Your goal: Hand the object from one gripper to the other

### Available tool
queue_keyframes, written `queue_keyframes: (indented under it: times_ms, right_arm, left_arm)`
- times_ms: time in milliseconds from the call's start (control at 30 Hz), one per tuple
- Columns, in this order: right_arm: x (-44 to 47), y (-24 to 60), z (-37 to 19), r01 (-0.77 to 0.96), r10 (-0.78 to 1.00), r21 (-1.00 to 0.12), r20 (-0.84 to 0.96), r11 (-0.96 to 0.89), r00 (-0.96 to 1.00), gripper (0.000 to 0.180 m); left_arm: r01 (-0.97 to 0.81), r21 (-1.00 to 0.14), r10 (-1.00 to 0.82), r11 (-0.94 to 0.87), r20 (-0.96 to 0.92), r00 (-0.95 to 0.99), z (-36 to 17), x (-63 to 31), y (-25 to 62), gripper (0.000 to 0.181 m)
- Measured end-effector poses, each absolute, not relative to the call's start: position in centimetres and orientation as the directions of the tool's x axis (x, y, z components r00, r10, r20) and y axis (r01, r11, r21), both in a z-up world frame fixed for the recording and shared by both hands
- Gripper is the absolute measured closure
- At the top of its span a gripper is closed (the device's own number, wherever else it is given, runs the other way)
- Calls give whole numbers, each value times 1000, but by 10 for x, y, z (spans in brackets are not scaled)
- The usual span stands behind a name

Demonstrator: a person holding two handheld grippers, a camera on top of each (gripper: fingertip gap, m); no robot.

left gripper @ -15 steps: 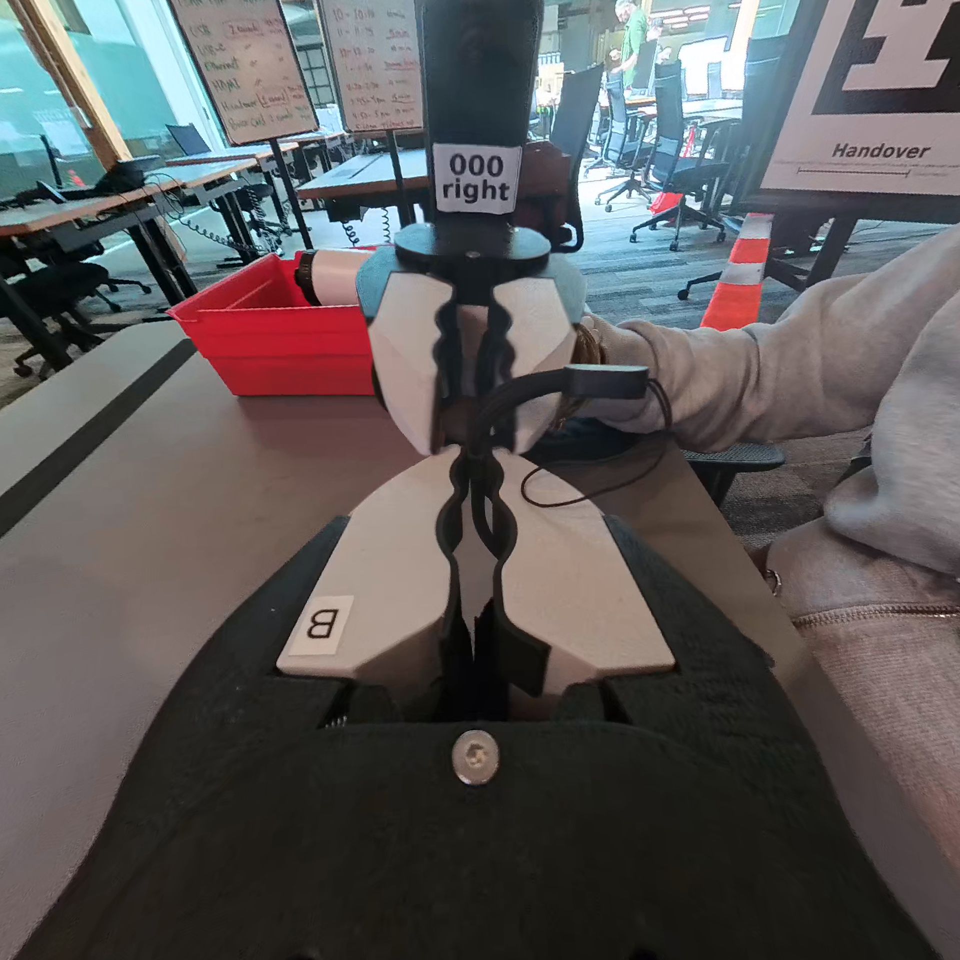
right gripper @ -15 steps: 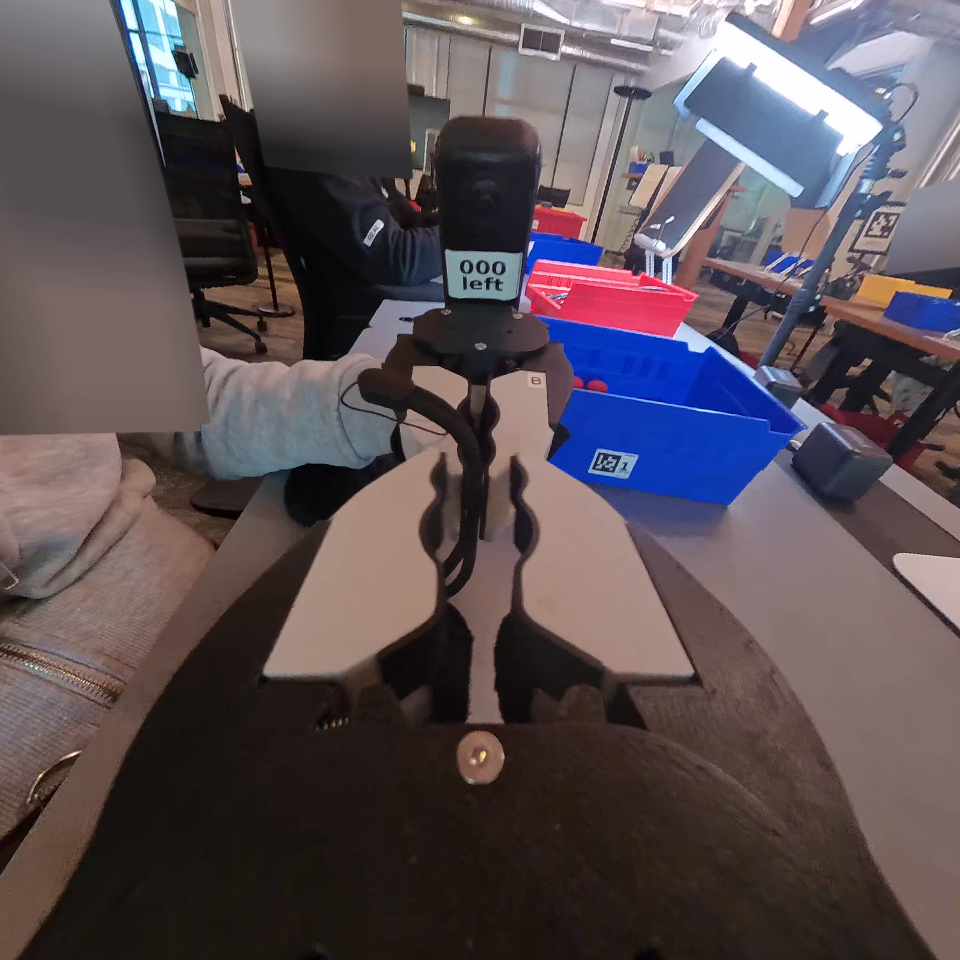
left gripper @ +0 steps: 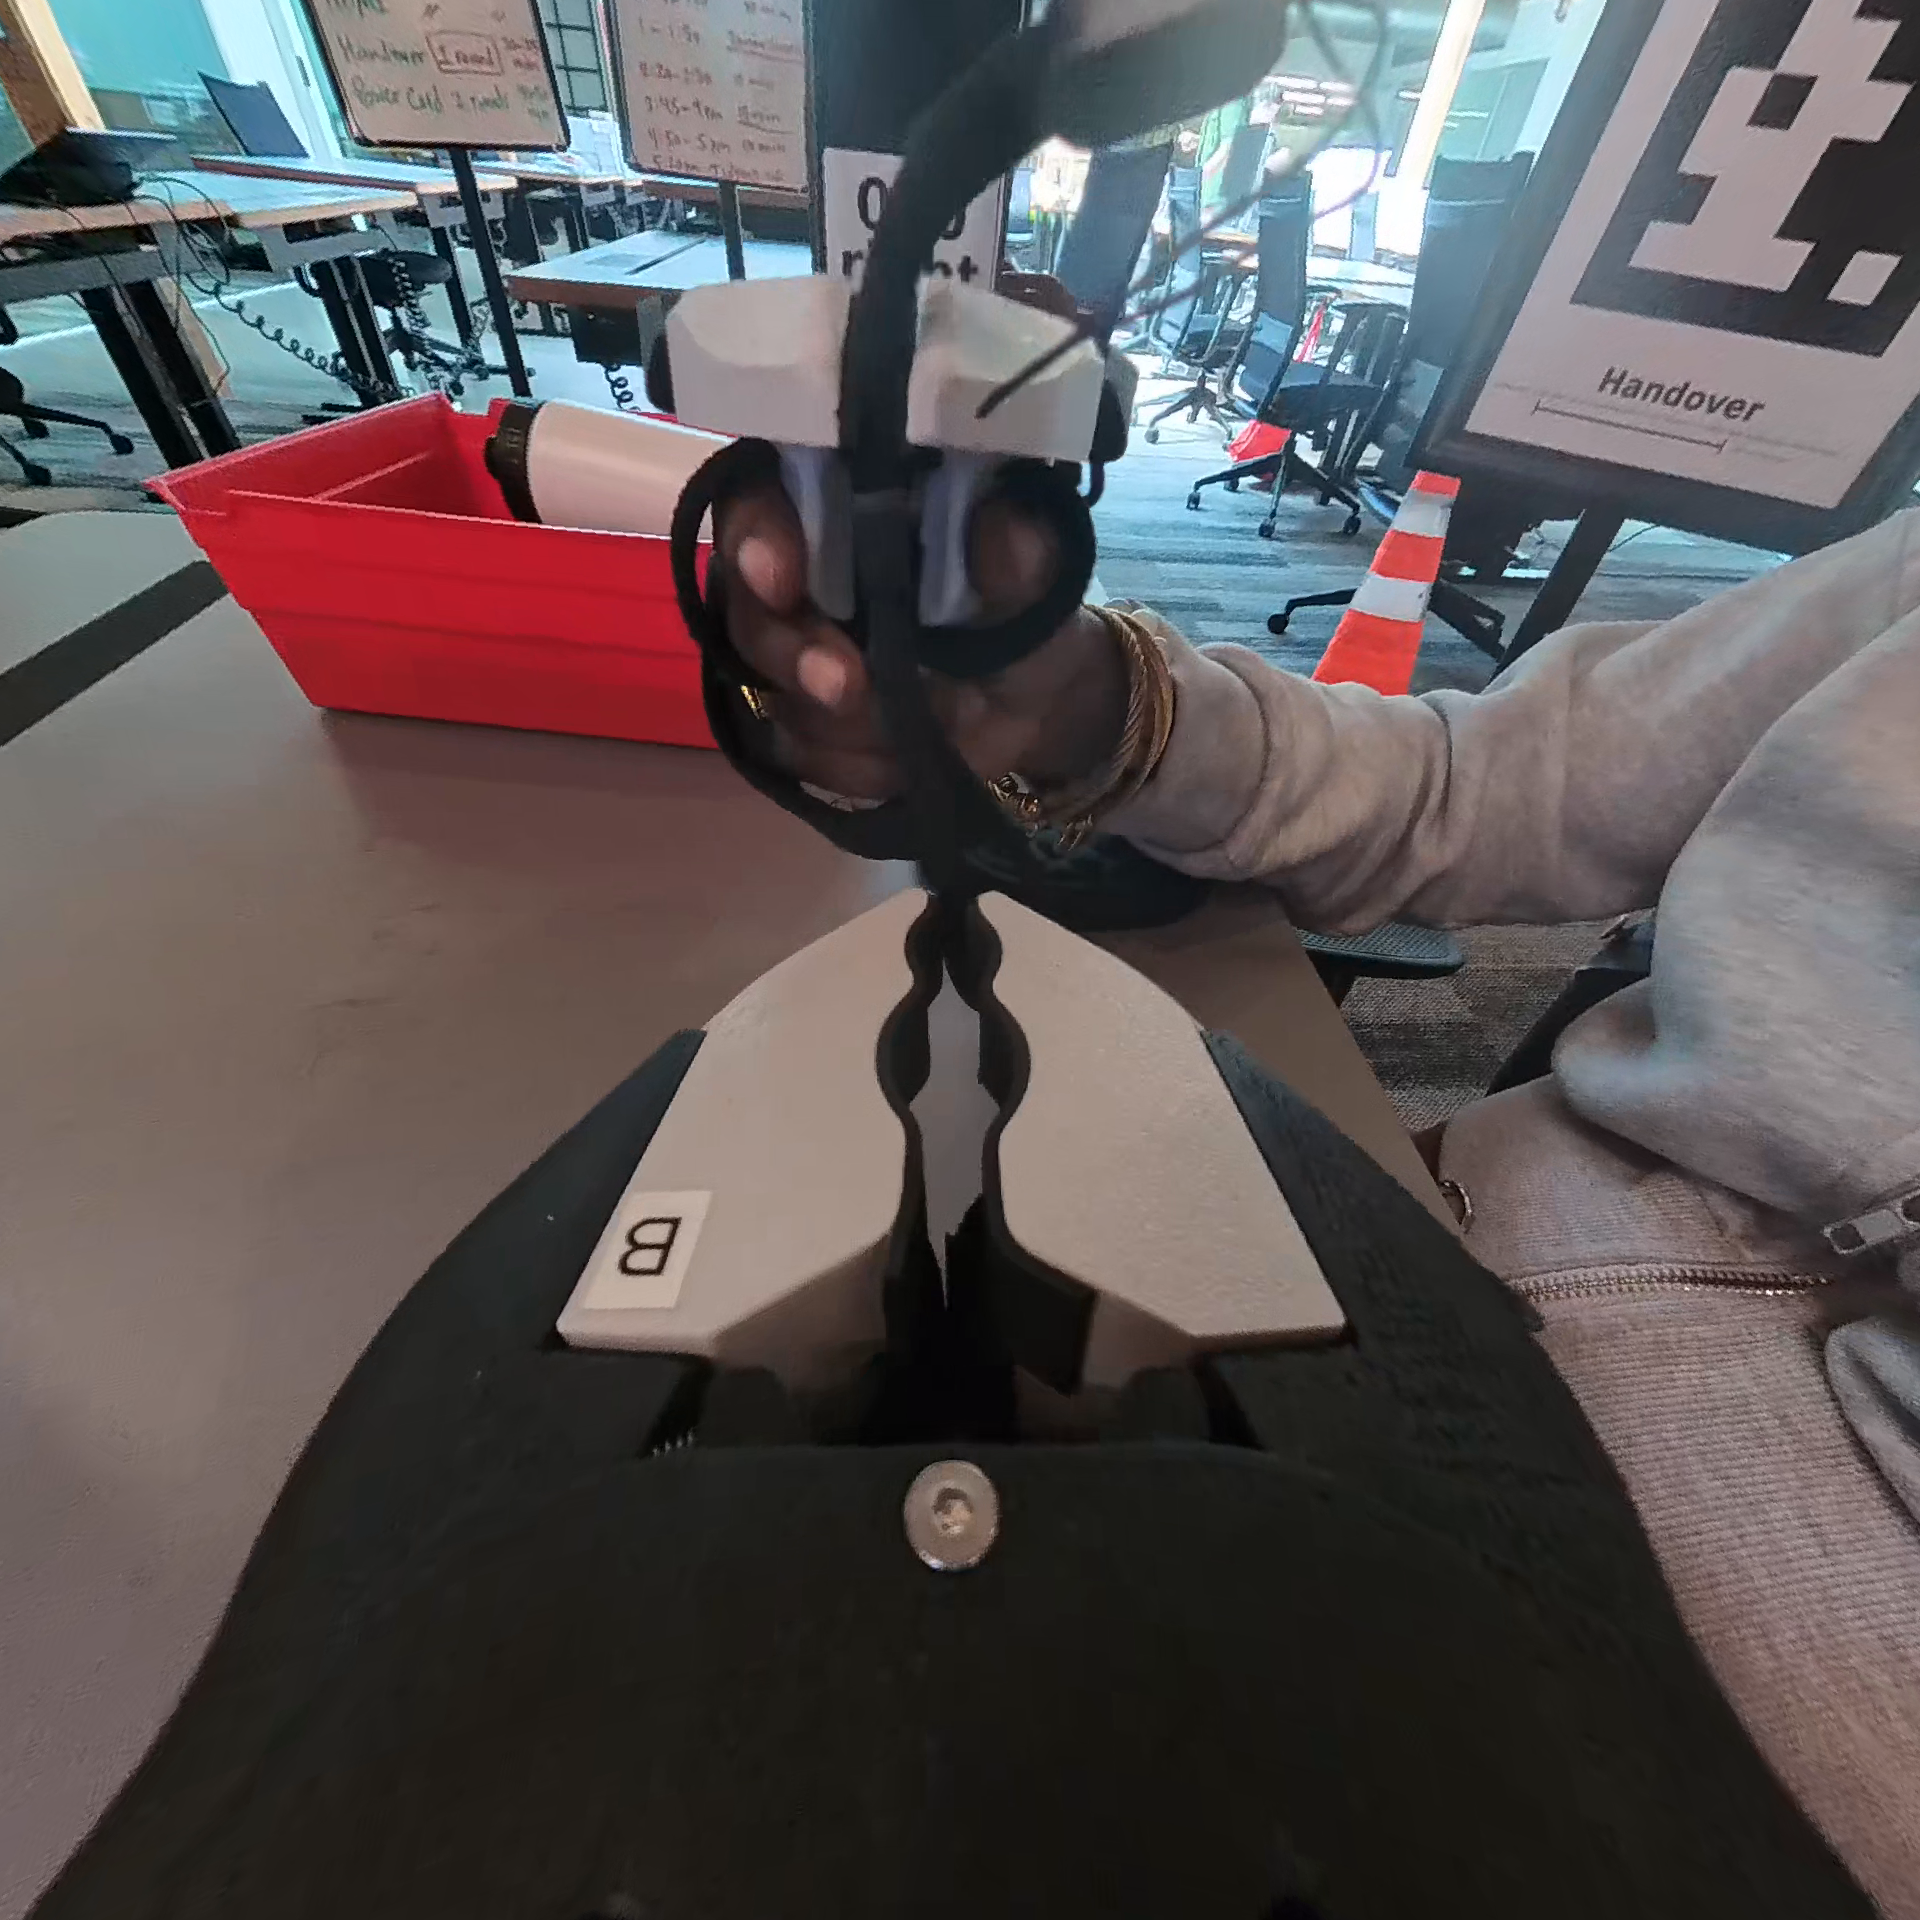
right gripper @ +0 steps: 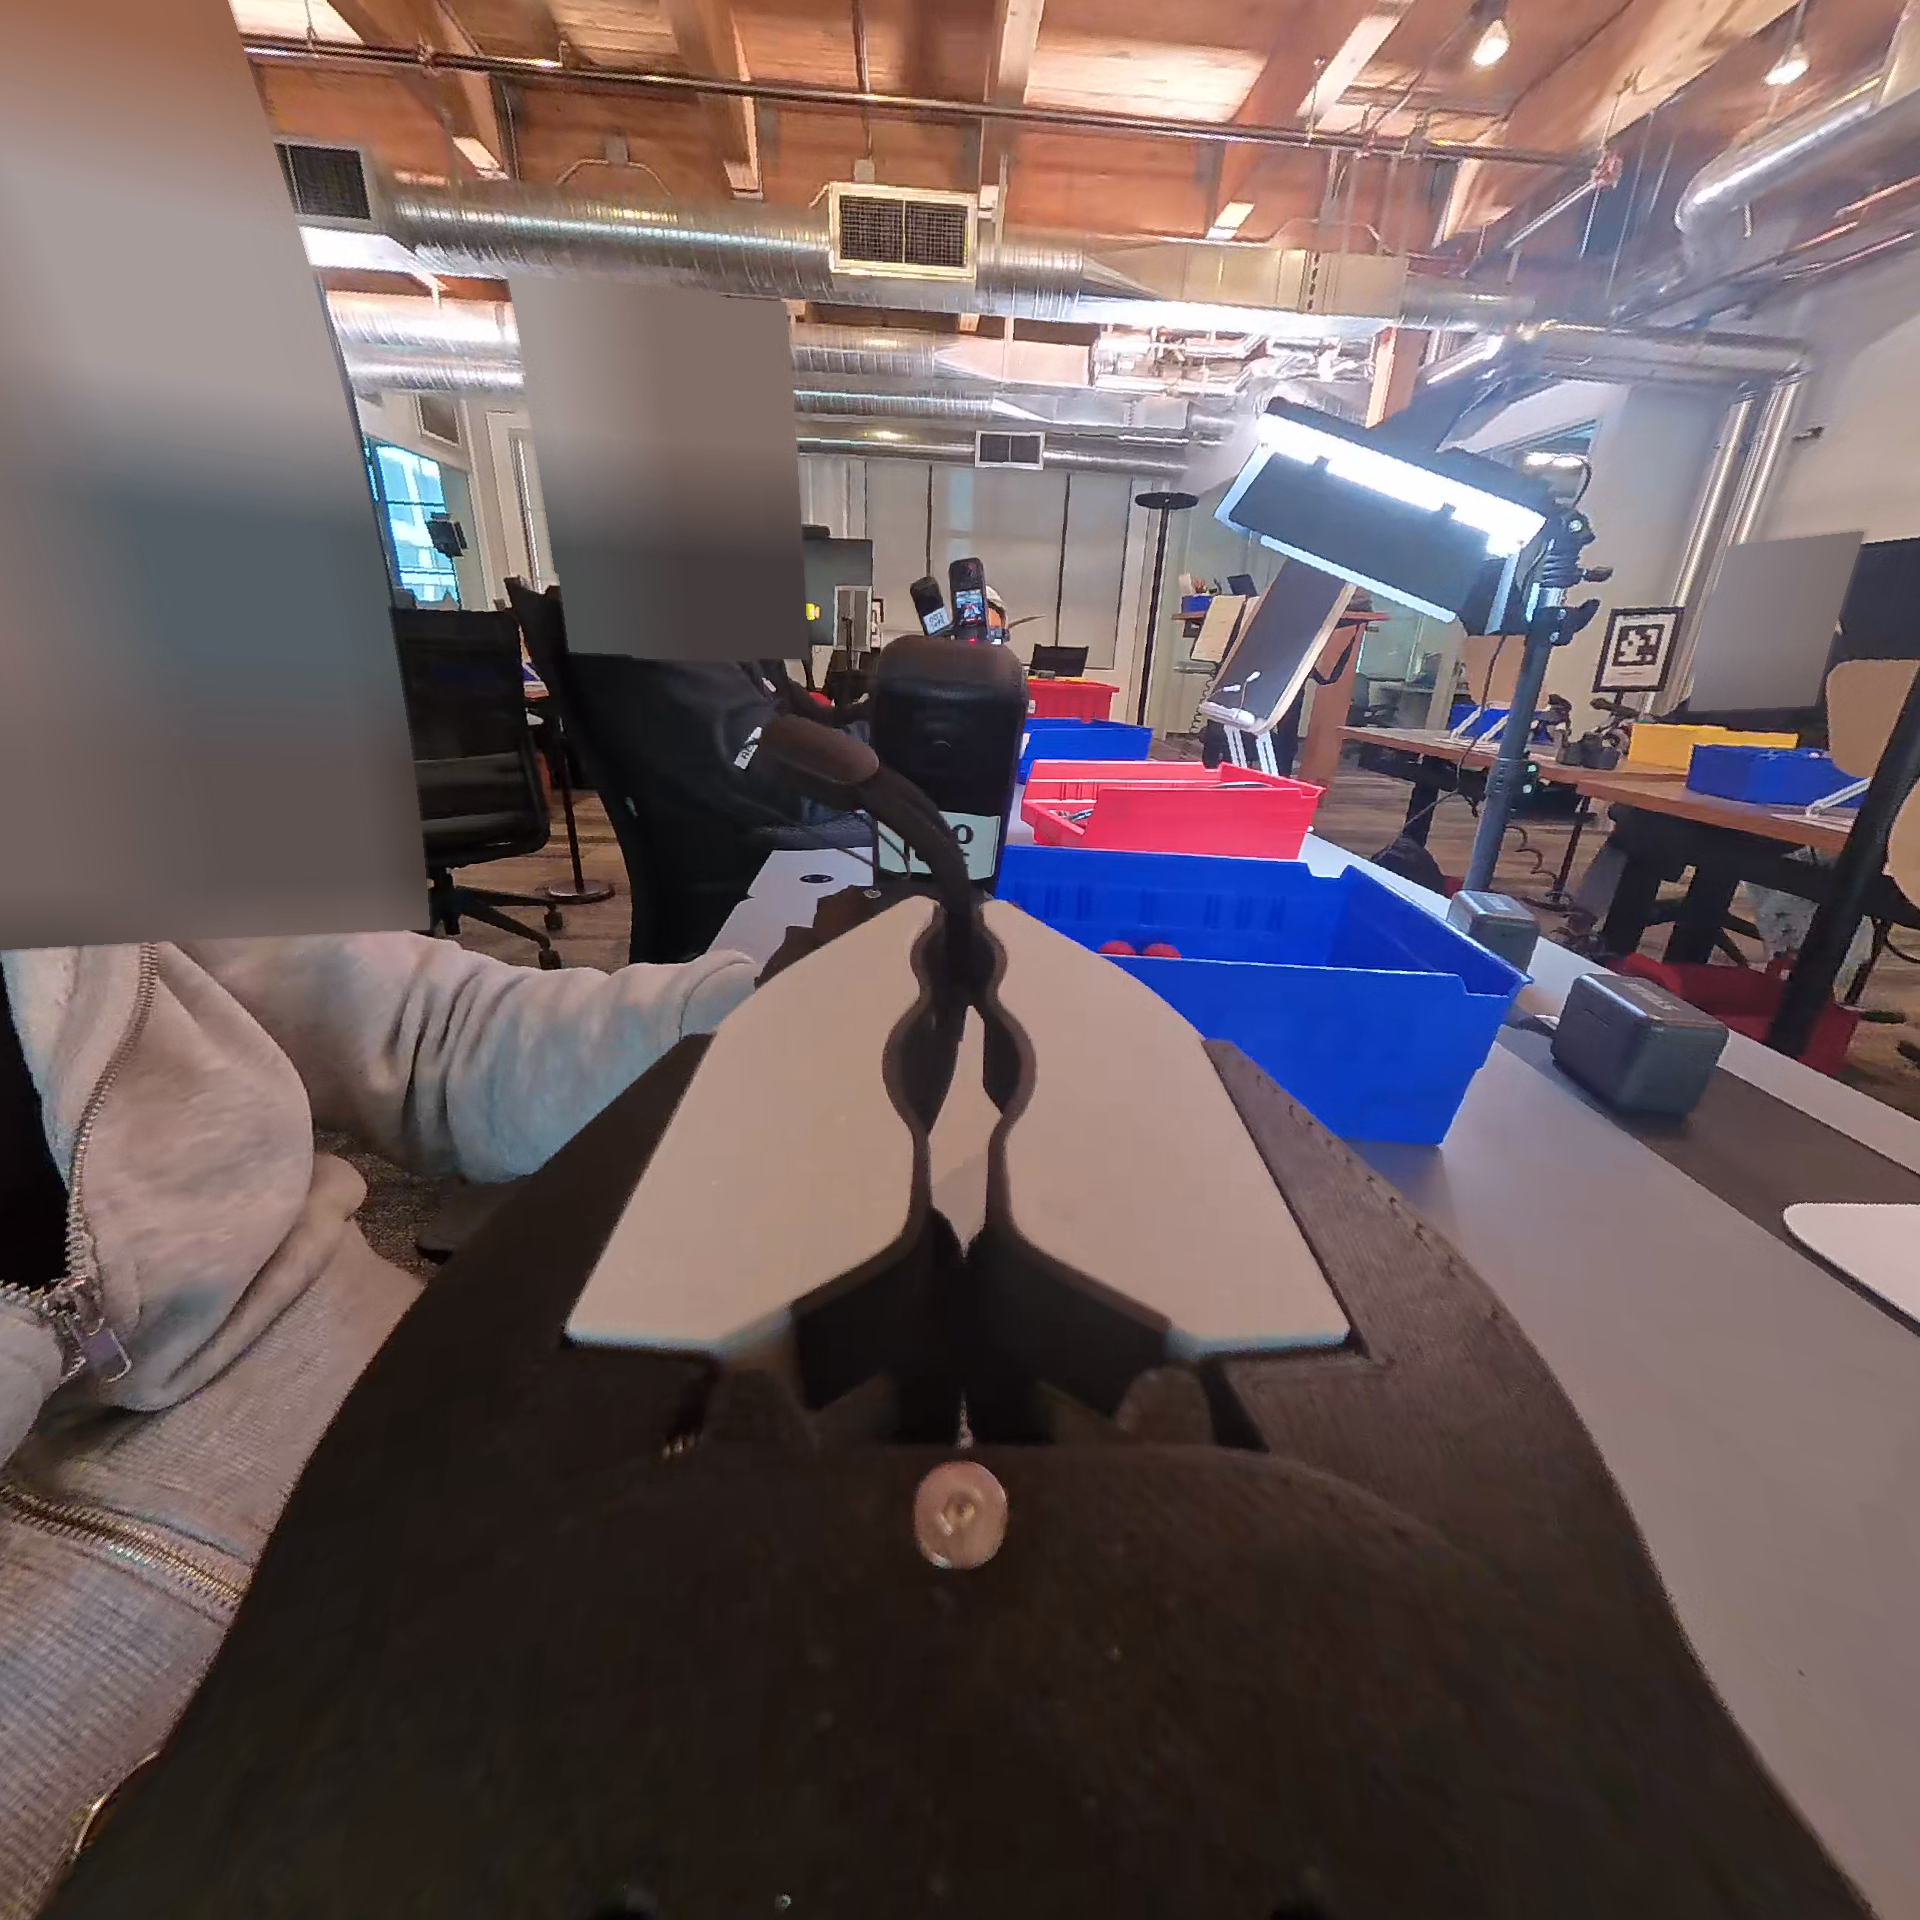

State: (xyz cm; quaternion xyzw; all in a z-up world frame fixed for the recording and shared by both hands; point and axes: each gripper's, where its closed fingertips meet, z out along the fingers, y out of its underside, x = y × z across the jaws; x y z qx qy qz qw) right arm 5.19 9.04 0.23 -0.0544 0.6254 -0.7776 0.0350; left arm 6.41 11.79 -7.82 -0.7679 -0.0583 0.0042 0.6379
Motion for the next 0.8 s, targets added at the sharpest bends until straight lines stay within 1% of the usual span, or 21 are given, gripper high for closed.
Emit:
queue_keyframes:
  times_ms: [100, 167, 200, 233, 267, 333, 367, 433, 500, 567, 667, 700, 767, 800]
  right_arm:
    - [50, 90, 2, -5, -111, -977, 29, -214, -993, 176]
    - [42, 89, -1, 52, -85, -978, -36, -201, -996, 173]
    - [36, 87, -6, 103, -77, -979, -91, -174, -993, 162]
    - [32, 83, -13, 164, -80, -977, -154, -134, -985, 145]
    - [32, 80, -19, 229, -103, -969, -219, -91, -970, 135]
    - [37, 74, -29, 342, -179, -939, -332, -28, -926, 135]
    - [39, 72, -32, 383, -203, -924, -375, 0, -904, 136]
    - [43, 68, -38, 416, -227, -908, -413, 35, -882, 147]
    - [40, 69, -38, 404, -211, -915, -397, 13, -893, 175]
    - [37, 72, -37, 381, -193, -925, -374, 0, -907, 176]
    - [35, 79, -26, 368, -194, -928, -350, -61, -916, 176]
    - [34, 80, -24, 364, -192, -928, -344, -76, -919, 177]
    - [33, 82, -23, 356, -186, -931, -337, -83, -923, 176]
    - [34, 82, -22, 356, -189, -931, -336, -83, -923, 176]
  left_arm:
    - [88, -980, 110, -180, 69, 992, -78, 61, 117, 178]
    - [101, -983, 112, -157, 84, 990, -74, 61, 115, 178]
    - [117, -984, 125, -135, 100, 987, -71, 58, 114, 178]
    - [136, -984, 135, -112, 121, 984, -68, 56, 112, 178]
    - [155, -984, 150, -88, 141, 979, -65, 52, 109, 178]
    - [171, -984, 189, -58, 157, 969, -61, 44, 102, 178]
    - [167, -985, 208, -50, 153, 966, -60, 41, 99, 178]
    - [169, -984, 219, -48, 155, 963, -60, 39, 96, 178]
    - [173, -983, 219, -53, 158, 963, -61, 39, 97, 178]
    - [180, -983, 222, -41, 167, 961, -60, 38, 98, 175]
    - [243, -968, 181, -59, 229, 956, -66, 42, 102, 150]
    - [265, -962, 157, -62, 253, 955, -68, 44, 104, 145]
    - [288, -956, 132, -64, 278, 952, -71, 47, 110, 145]
    - [283, -956, 132, -71, 272, 953, -73, 48, 112, 150]
